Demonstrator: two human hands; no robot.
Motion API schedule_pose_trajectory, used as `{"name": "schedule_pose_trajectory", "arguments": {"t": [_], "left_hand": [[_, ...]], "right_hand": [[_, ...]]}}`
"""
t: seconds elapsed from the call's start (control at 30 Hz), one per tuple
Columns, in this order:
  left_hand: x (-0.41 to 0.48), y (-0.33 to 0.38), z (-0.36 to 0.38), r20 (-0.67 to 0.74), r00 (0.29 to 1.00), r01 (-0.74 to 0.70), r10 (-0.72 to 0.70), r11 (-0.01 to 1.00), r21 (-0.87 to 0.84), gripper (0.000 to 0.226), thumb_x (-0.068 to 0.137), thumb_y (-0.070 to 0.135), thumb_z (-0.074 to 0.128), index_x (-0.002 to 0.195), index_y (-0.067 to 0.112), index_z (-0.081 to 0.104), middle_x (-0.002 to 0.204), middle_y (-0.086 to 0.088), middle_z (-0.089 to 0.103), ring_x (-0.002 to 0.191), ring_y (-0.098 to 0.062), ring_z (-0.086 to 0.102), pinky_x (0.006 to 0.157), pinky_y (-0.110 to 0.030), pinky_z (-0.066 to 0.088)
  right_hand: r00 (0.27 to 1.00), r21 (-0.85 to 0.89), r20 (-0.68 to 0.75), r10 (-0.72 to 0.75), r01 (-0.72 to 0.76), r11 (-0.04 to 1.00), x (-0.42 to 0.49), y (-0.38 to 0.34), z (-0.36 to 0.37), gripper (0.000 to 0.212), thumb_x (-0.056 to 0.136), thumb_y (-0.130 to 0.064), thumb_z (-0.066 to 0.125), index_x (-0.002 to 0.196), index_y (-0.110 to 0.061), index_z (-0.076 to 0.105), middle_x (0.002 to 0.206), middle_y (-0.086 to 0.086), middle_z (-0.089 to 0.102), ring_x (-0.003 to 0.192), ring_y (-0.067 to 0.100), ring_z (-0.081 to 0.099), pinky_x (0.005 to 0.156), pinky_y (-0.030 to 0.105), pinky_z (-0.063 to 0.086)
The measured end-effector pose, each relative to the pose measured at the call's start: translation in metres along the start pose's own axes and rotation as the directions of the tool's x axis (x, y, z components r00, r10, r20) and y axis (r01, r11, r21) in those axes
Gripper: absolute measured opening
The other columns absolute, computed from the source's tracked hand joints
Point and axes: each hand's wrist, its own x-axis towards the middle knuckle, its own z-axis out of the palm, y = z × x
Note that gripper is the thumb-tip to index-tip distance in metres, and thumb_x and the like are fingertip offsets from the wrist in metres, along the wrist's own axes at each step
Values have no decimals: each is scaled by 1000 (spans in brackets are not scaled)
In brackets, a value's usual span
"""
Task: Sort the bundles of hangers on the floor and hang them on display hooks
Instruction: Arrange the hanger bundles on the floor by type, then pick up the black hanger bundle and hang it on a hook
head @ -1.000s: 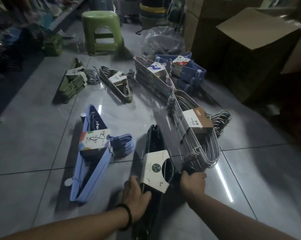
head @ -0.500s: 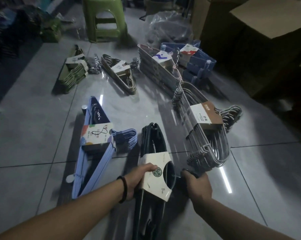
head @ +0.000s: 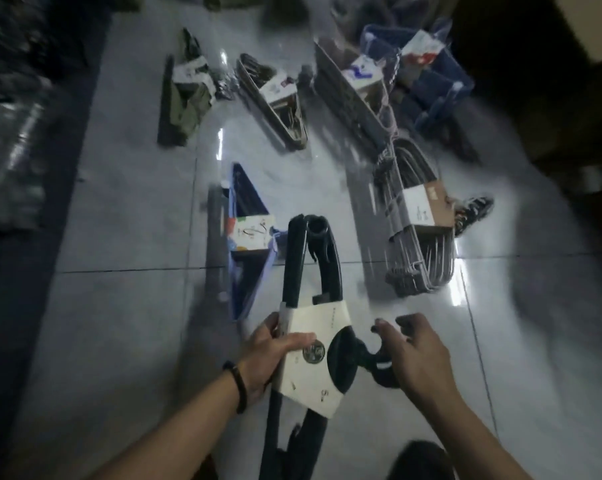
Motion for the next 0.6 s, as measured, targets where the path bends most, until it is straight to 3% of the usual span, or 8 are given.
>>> {"name": "schedule_pose_trajectory", "arguments": {"t": [0.07, 0.13, 0.2, 0.27, 0.4, 0.53, 0.6], "left_hand": [[-64, 36, -2, 3, 1000, 22, -22, 999, -26, 67, 67, 30, 89, 127, 19, 63, 113, -11, 78, 104, -35, 74, 95, -60, 57], [-131, 89, -11, -6, 1000, 13, -14, 999, -47, 68, 65, 30, 90, 128, 23, 65, 116, -8, 77, 107, -33, 74, 98, -59, 56], [-195, 148, -26, 29, 999, -31, 32, 999, -28, 72, 67, 29, 91, 134, 27, 64, 123, -6, 75, 114, -31, 71, 102, -59, 53], [-250, 206, -41, 53, 993, -107, 107, 994, 8, 76, 69, 23, 91, 138, 27, 59, 127, -6, 73, 118, -30, 70, 102, -57, 53], [-366, 325, -68, 103, 962, -260, 252, 963, 77, 86, 69, 12, 90, 143, 28, 51, 130, 6, 72, 120, -16, 68, 91, -30, 58], [-458, 419, -88, 120, 960, -266, 253, 957, 114, 93, 62, 45, 97, 141, 35, 48, 133, 4, 68, 124, -21, 65, 104, -46, 54], [-484, 462, -90, 58, 952, -305, 299, 944, 125, 80, 65, 60, 89, 131, 31, 54, 118, 1, 71, 113, -24, 70, 94, -43, 57]], "right_hand": [[991, -111, 71, -112, 120, 987, -43, -66, -20, 71, 75, -86, 61, 130, -43, 48, 127, -8, 59, 97, 17, 68, 77, 45, 62], [952, -118, 247, -181, 215, 969, -94, -151, -39, 70, 81, -79, 61, 139, -42, 46, 129, -10, 60, 100, 6, 63, 77, 29, 53], [894, -63, 411, -179, 224, 972, -149, -242, -56, 68, 77, -80, 61, 136, -49, 46, 124, -12, 68, 99, 4, 68, 80, 25, 51], [853, -63, 481, -205, 267, 962, -197, -316, -68, 50, 76, -75, 62, 122, -59, 50, 115, -16, 72, 99, 3, 71, 87, 30, 56], [867, 24, 391, -310, 327, 945, -288, -444, -81, 45, 82, -63, 73, 121, -53, 52, 113, -11, 73, 101, 9, 72, 91, 41, 59], [886, 10, 266, -379, 391, 920, -356, -540, -99, 13, 96, -34, 63, 107, -42, 59, 104, -3, 75, 96, 16, 73, 89, 47, 60], [879, 1, 244, -409, 422, 907, -374, -580, -107, 10, 97, -26, 58, 101, -35, 61, 97, 1, 75, 91, 18, 73, 85, 49, 61]]}}
